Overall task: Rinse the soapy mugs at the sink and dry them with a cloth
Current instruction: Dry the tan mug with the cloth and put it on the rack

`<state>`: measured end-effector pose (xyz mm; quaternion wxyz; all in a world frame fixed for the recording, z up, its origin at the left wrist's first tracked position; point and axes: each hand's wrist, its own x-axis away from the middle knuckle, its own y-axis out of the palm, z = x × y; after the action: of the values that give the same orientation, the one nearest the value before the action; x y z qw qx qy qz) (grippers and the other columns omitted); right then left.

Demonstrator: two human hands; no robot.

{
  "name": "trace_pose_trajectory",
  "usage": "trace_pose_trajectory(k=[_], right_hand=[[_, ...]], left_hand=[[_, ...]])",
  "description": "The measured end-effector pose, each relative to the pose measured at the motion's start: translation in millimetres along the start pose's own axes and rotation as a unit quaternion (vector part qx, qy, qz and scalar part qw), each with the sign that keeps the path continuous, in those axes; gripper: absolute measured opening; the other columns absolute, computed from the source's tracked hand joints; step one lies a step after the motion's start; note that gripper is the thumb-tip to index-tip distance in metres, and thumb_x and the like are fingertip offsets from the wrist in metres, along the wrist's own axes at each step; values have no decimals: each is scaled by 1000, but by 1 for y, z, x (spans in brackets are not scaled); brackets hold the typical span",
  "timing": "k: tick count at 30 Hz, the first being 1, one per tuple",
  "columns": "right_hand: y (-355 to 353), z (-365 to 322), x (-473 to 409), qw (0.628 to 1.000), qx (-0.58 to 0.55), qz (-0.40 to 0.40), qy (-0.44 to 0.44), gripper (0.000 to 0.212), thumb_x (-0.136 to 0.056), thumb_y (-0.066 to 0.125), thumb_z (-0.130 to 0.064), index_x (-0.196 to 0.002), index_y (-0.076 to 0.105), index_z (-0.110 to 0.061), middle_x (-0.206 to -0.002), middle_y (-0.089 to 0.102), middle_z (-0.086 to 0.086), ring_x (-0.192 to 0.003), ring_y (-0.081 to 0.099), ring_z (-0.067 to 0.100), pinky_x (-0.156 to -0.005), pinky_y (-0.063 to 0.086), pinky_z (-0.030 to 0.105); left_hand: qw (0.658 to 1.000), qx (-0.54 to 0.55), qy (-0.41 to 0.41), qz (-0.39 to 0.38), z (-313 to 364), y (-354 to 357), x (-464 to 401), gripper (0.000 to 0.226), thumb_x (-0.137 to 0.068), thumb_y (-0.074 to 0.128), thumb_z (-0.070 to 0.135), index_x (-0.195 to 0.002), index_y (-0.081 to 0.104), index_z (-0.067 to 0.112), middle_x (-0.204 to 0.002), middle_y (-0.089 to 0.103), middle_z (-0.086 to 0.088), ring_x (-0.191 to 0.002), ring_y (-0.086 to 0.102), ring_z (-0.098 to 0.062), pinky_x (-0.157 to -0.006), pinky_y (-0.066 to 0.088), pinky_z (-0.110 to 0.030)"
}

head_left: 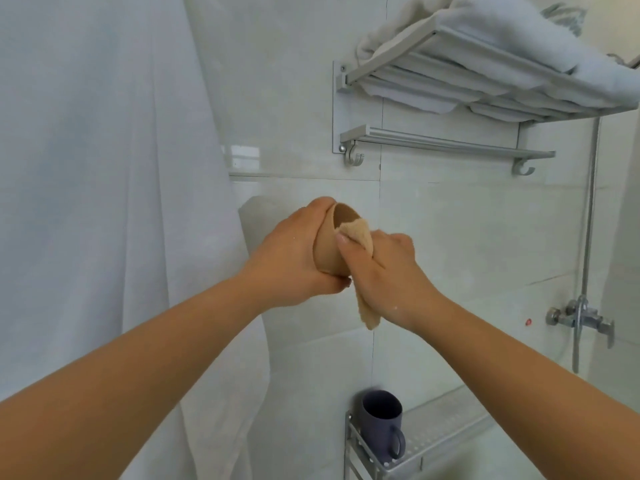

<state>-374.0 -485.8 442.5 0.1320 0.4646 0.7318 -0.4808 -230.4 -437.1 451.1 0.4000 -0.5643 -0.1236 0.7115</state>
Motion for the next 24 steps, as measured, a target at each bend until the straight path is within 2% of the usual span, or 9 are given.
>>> trace_pose_trajectory(k=[3, 7, 10, 13, 16, 18, 19, 21, 24], right_hand=[[-1, 0, 3, 993, -93, -42, 65, 45, -96, 43, -39, -69, 55, -4, -58, 47, -1, -61, 47, 13, -63, 37, 24], [-2, -9, -5, 959, -220, -122, 128, 18, -84, 53, -14, -88, 60, 3, -78, 51, 10, -76, 52, 18, -67, 42, 30], [-1, -10, -8, 940, -272, -140, 154, 30, -65, 53, -4, -91, 56, 12, -81, 49, 12, -78, 53, 23, -66, 43, 36], [4, -5, -5, 957, -217, -150, 125, 33, -65, 52, -2, -94, 55, 14, -81, 49, 12, -75, 50, 22, -64, 40, 35], [-1, 1, 3, 971, -103, -198, 87, 6, -76, 56, 2, -76, 59, -3, -71, 52, 5, -64, 50, 13, -56, 39, 21], [-4, 3, 7, 969, -24, -237, 67, 22, -80, 53, 3, -64, 49, -12, -60, 46, 0, -55, 44, 13, -50, 35, 21], [-3, 5, 7, 968, 6, -245, 60, 24, -79, 52, 3, -62, 45, -11, -59, 44, 1, -53, 42, 14, -49, 34, 23], [-4, 9, 5, 967, 37, -248, 50, 14, -79, 52, 2, -67, 48, -5, -64, 46, 5, -57, 44, 17, -54, 34, 28], [-10, 16, 1, 964, -19, -259, 53, 3, -79, 61, -1, -78, 58, 1, -73, 53, 5, -69, 49, 16, -66, 38, 32]], left_hand=[[995, -98, 31, -15, -6, 0, -2, 78, -57, 84, 35, -123, 43, 25, -105, 57, 7, -93, 56, -17, -79, 49, -43], [986, -156, 64, -8, -5, 12, 3, 81, -59, 82, 33, -129, 43, 22, -110, 56, 4, -98, 53, -18, -84, 44, -38], [985, -160, 72, 11, -6, 23, 8, 82, -59, 82, 34, -131, 44, 20, -113, 57, 4, -102, 54, -21, -86, 43, -37], [987, -148, 55, -20, -8, 19, 9, 83, -59, 84, 35, -130, 41, 26, -115, 55, 10, -101, 53, -15, -81, 42, -31], [991, -93, 28, -93, -12, 10, 10, 81, -57, 87, 32, -125, 43, 33, -108, 55, 19, -95, 55, -7, -80, 49, -33], [992, -21, 11, -123, -13, 6, 11, 75, -54, 88, 28, -116, 47, 36, -102, 60, 19, -92, 59, -4, -79, 53, -35], [991, 9, 3, -132, -14, 5, 11, 73, -53, 88, 27, -114, 49, 38, -101, 61, 19, -92, 61, -4, -78, 55, -37], [989, 41, -9, -141, -14, 4, 10, 72, -53, 87, 27, -113, 50, 39, -102, 63, 18, -91, 63, -6, -73, 57, -38], [991, 6, -16, -132, -11, 9, 14, 69, -56, 88, 36, -113, 49, 37, -100, 62, 16, -87, 62, -7, -70, 56, -36]])
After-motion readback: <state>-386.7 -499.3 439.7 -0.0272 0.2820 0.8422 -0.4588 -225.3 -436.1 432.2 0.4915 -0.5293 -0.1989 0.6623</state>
